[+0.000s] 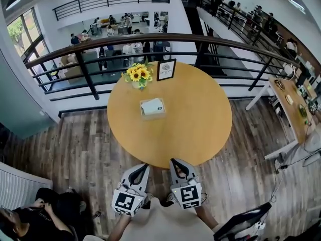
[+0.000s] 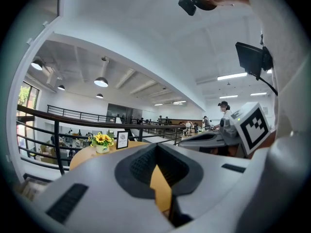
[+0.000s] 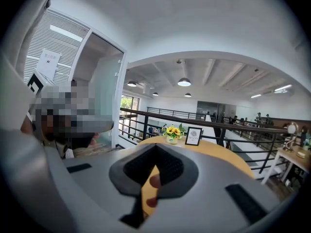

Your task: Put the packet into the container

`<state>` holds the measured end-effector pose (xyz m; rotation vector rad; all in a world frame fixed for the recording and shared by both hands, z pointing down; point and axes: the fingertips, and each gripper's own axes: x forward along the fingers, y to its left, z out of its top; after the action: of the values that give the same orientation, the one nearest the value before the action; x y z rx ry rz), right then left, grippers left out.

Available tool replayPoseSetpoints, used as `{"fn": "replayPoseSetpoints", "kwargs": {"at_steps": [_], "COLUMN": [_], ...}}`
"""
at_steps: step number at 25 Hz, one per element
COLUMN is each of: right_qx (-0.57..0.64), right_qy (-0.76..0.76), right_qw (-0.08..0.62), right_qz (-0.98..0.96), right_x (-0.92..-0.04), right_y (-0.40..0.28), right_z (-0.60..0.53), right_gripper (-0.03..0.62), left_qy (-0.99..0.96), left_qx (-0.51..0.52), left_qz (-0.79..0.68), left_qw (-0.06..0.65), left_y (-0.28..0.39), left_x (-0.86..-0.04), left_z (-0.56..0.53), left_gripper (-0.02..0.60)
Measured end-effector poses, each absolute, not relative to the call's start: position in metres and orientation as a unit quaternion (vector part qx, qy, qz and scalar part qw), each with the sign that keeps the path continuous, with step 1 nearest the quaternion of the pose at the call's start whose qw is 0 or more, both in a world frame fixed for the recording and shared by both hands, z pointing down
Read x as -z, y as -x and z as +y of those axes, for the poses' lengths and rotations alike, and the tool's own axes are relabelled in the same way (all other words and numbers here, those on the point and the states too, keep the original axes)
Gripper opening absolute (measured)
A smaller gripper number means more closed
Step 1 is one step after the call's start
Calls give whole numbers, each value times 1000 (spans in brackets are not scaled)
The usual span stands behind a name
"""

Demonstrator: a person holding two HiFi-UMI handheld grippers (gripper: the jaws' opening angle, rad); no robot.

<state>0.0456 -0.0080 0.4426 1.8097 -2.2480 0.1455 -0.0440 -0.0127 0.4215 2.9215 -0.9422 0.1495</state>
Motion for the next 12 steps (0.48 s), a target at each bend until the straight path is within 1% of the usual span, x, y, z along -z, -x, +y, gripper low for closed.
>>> {"fn": "replayPoseSetpoints", "kwargs": {"at_steps": [12], "right_qx": [-52], "right_qy": [-624], "right_qw": [122], "right_qz": [-770], "right_x": [-447], "right_y": [-79], "right_z": [11], "right_gripper": [5], "left_qy": [-948], "left_qx": [-57], "left_qz": [-309], "left_qw": [40], "left_y": [13], "left_x": [-434], "left_z": [6], "left_gripper": [5]}}
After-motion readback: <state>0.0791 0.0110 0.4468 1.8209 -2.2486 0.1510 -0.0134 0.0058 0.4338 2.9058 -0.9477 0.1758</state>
